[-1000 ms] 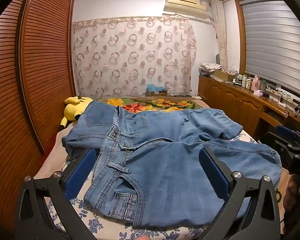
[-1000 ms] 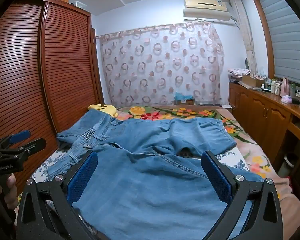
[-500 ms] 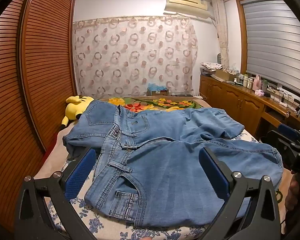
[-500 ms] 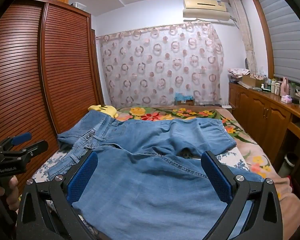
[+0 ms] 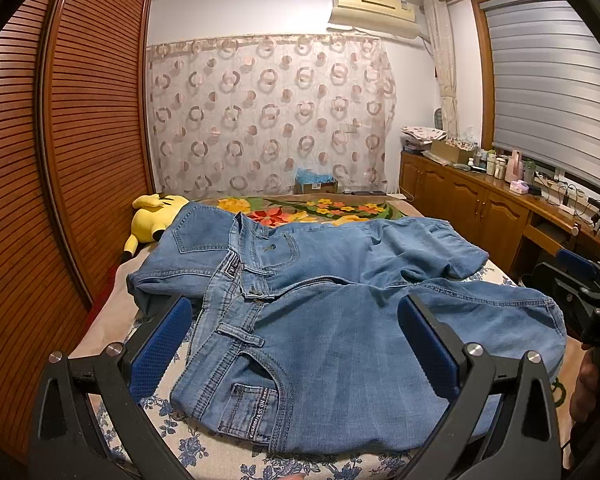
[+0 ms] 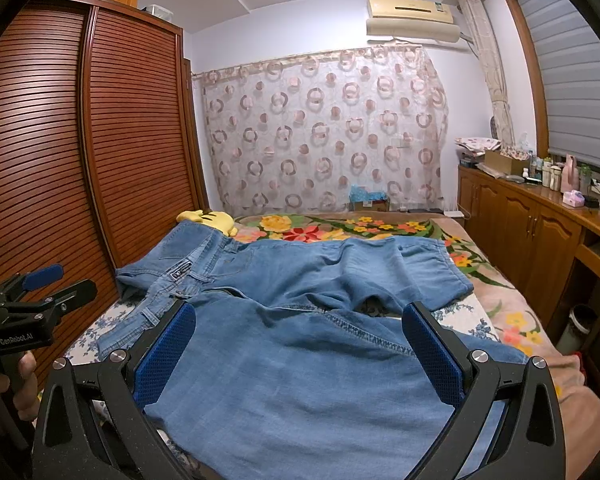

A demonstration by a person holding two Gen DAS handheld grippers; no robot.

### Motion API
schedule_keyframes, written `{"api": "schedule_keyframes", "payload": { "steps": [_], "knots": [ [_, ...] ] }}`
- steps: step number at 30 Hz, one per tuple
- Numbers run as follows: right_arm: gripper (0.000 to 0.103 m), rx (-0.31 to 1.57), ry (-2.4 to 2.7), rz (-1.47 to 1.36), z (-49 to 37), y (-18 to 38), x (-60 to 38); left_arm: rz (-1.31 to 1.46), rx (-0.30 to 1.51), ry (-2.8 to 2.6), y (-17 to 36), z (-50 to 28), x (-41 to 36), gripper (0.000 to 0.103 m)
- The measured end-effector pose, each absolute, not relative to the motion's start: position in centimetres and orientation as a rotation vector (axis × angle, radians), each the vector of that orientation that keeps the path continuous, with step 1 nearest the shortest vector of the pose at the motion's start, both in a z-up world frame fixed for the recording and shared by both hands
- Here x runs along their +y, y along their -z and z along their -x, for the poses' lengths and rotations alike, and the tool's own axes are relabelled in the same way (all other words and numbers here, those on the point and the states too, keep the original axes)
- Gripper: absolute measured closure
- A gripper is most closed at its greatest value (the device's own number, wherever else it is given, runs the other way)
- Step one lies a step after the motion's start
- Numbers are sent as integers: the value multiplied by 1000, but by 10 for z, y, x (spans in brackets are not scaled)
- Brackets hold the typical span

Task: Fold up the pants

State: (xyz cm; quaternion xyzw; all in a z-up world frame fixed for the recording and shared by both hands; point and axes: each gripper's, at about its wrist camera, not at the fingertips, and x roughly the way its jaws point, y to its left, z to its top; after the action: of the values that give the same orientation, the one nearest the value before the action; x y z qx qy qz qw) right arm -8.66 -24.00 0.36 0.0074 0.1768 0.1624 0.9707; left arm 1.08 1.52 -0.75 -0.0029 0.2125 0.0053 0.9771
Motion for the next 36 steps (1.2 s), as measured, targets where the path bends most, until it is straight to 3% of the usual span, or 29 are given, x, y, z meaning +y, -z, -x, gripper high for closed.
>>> {"api": "schedule_keyframes", "payload": {
  "steps": [36],
  "knots": [
    [0,350,-326,-13,87,-4,-241,3,422,-15,8,-8,14,0]
  ]
}}
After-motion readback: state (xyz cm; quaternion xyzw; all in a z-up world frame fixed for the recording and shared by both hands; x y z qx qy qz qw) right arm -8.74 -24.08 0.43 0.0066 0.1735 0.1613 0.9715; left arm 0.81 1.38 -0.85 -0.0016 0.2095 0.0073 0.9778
